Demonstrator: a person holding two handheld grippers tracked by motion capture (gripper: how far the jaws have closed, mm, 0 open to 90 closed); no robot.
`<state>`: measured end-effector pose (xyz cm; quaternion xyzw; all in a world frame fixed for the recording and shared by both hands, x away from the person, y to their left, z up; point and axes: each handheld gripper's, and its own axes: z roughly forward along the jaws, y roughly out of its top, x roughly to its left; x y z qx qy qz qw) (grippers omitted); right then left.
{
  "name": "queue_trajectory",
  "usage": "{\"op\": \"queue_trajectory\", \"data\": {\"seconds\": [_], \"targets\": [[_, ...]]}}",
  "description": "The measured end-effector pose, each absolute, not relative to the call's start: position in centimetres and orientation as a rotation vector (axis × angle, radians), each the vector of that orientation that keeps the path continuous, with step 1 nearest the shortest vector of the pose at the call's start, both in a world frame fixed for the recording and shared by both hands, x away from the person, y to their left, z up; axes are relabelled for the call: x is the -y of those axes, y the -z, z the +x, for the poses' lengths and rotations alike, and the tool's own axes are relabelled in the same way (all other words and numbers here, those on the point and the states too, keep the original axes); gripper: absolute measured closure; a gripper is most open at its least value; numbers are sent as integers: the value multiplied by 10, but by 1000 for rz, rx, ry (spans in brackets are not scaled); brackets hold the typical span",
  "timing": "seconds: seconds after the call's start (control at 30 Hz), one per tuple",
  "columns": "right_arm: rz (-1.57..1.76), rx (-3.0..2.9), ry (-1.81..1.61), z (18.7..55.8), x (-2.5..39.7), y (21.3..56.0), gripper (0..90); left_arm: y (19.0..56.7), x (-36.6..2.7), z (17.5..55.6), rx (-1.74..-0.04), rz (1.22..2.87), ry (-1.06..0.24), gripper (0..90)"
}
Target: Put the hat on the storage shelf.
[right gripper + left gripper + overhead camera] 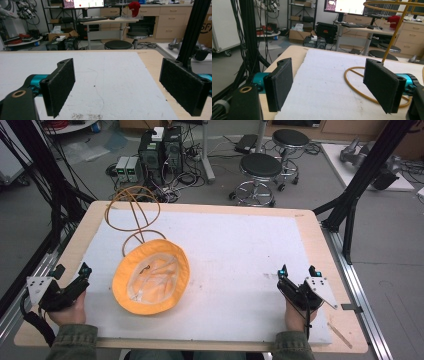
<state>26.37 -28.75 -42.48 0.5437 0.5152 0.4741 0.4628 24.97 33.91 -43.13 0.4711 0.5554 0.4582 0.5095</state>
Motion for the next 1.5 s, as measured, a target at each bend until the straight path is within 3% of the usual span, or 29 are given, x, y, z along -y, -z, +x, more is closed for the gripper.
{"op": "queue_trajectory", "data": {"seconds": [0.83,1.5], "targets": [[1376,-1273,-1178,265,291,425,120,425,-338,248,-1320,1123,-1090,241],[1383,-1289,-1186,266,291,426,121,394,-330,244,-1224,1146,-1044,241]]}}
